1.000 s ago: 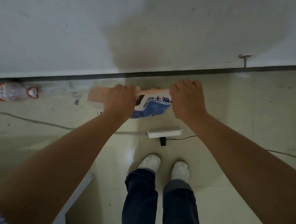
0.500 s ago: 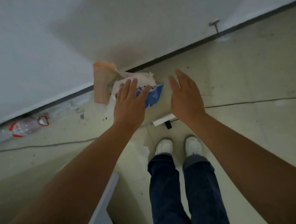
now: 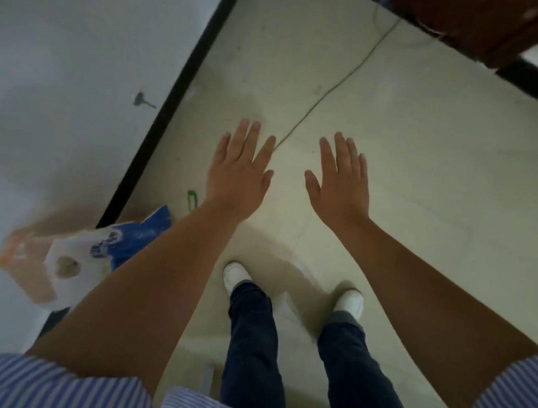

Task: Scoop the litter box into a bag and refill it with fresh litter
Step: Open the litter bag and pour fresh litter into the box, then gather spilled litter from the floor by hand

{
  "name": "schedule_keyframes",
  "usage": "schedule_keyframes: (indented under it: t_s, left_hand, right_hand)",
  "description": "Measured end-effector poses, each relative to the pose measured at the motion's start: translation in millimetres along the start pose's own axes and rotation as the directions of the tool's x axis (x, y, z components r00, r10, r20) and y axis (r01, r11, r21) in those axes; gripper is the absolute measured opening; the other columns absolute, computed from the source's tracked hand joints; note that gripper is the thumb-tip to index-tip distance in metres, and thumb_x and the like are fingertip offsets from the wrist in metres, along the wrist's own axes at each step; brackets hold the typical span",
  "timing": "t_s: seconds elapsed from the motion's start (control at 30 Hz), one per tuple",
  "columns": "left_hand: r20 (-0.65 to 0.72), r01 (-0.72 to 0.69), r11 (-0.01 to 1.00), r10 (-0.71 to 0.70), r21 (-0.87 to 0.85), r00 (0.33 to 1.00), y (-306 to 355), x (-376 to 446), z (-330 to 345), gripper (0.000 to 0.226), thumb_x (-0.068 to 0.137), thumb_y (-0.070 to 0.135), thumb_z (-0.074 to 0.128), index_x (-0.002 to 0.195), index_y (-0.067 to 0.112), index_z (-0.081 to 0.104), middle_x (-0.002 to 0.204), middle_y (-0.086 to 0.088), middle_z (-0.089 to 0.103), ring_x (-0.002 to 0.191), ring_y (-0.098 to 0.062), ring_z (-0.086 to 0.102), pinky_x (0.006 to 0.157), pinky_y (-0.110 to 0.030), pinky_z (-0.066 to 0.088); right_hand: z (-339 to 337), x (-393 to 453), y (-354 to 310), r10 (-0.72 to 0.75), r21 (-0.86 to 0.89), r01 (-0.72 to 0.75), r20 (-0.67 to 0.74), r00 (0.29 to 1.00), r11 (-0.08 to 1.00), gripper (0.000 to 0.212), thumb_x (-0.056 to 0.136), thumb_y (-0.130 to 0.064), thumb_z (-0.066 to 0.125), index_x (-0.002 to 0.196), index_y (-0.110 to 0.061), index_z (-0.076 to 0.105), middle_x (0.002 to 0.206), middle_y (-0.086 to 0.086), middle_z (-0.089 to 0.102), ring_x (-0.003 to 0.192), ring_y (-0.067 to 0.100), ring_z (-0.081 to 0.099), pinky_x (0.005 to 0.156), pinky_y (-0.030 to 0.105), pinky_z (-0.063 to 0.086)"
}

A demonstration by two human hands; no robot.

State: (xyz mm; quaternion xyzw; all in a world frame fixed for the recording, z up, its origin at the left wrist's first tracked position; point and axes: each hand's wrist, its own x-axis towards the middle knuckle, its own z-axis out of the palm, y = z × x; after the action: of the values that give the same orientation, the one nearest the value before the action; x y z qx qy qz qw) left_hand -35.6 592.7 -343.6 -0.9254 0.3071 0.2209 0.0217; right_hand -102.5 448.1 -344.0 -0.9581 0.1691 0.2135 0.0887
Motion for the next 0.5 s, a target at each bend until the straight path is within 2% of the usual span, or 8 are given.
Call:
schedule_keyframes:
  t_s: [0.2,0.27,0.37,0.43,0.5]
  left_hand:
    - [0.08,-0.317,0.937,0.308,0.145,0.948,188.6,25.5,0.2,0.059,0.101,0.04,0.02,0.15,0.019,-0.003,0.157,-0.01,-0.013,0.145,-0.026,-0.016,0.118,-0.04,-0.007]
    - [0.125,-0.374,0.908,0.356,0.188,0.926,259.6,23.7,10.5,0.059,0.101,0.04,0.02,0.151,0.02,-0.002,0.157,-0.01,-0.014,0.145,-0.025,-0.016,0.117,-0.04,-0.007]
    - [0.17,-0.427,0.876,0.397,0.225,0.902,373.3,14.6,24.3,0.058,0.1,0.041,0.021,0.151,0.022,-0.001,0.158,-0.009,-0.012,0.145,-0.025,-0.015,0.118,-0.04,-0.006]
    - [0.192,-0.457,0.86,0.421,0.226,0.887,450.9,6.4,29.6,0.058,0.1,0.042,0.021,0.151,0.023,0.0,0.158,-0.008,-0.01,0.146,-0.024,-0.014,0.118,-0.04,-0.006]
    - [0.215,-0.497,0.839,0.455,0.221,0.864,525.9,-3.6,33.0,0.057,0.1,0.041,0.022,0.151,0.024,0.003,0.158,-0.008,-0.008,0.146,-0.023,-0.012,0.118,-0.04,-0.005]
  right_hand:
    - [13.5,-68.0,184.5,0.313,0.103,-0.313,0.022,0.95,0.944,0.06,0.098,-0.043,0.02,0.148,-0.016,0.001,0.157,0.011,-0.007,0.145,0.027,-0.007,0.117,0.04,-0.004]
    - [24.8,-103.0,248.5,0.4,0.167,-0.396,0.016,0.917,0.903,0.066,0.093,-0.052,0.008,0.148,-0.016,0.003,0.157,0.011,-0.005,0.145,0.027,-0.006,0.117,0.04,-0.004]
    - [40.9,-168.3,342.7,0.501,0.267,-0.493,0.041,0.864,0.828,0.089,0.071,-0.055,-0.014,0.148,-0.017,0.005,0.157,0.011,-0.003,0.145,0.028,-0.004,0.117,0.04,-0.004]
    - [51.5,-214.1,405.2,0.571,0.303,-0.563,0.073,0.818,0.769,0.091,0.068,-0.055,-0.016,0.148,-0.017,0.004,0.157,0.011,-0.004,0.145,0.028,-0.005,0.117,0.04,-0.004]
    - [56.9,-259.4,464.0,0.635,0.33,-0.626,0.098,0.767,0.706,0.085,0.075,-0.057,-0.012,0.148,-0.017,0.003,0.157,0.011,-0.004,0.145,0.028,-0.005,0.117,0.041,-0.004]
